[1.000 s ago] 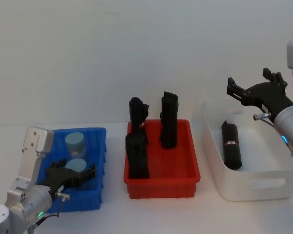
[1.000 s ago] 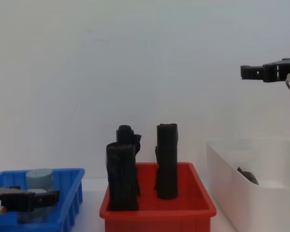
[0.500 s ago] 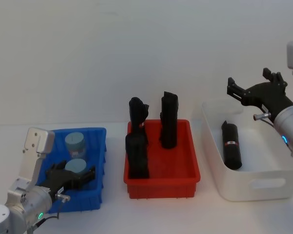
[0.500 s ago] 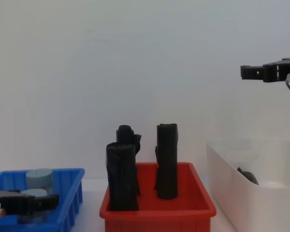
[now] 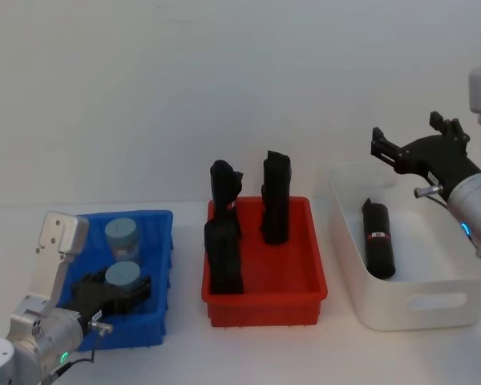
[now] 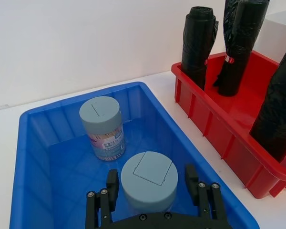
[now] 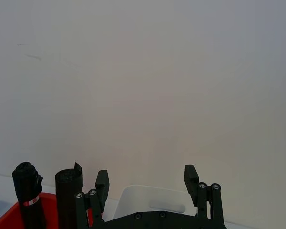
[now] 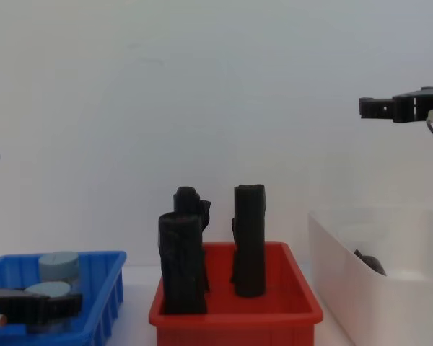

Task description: Pick the cotton swabs from the blue box and place them into the white box.

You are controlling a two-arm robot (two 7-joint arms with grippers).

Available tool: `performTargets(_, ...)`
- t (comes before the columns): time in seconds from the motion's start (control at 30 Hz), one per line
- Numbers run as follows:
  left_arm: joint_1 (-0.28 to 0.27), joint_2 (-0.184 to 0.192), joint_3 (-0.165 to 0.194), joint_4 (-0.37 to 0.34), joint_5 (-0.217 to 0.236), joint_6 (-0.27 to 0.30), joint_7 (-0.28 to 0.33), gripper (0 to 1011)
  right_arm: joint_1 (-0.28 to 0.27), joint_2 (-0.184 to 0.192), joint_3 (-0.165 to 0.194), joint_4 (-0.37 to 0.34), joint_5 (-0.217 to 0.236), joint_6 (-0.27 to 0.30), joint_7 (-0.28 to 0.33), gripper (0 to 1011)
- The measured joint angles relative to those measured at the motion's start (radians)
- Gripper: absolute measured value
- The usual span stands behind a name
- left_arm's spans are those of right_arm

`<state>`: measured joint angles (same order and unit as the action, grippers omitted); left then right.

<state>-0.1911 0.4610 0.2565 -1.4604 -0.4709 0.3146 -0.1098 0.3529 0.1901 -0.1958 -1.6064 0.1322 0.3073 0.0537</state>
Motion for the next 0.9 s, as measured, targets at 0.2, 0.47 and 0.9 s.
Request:
performTargets(0.2,0.000,0.000,0.000,-0.001,0.001,0.003,0.002,731,0.000,0.000,0.000,0.000,0.000,0.000,0.000,1001)
performTargets(0.47,0.001,0.001,0.000,-0.002,0.001,0.006,0.003,669,0.000,0.000,0.000,0.000,0.000,0.000,0.000,1001)
performTargets(0.9,0.006,0.003,-0.003,-0.017,0.002,-0.016,0.009,669,0.000,0.000,0.000,0.000,0.000,0.000,0.000,1001)
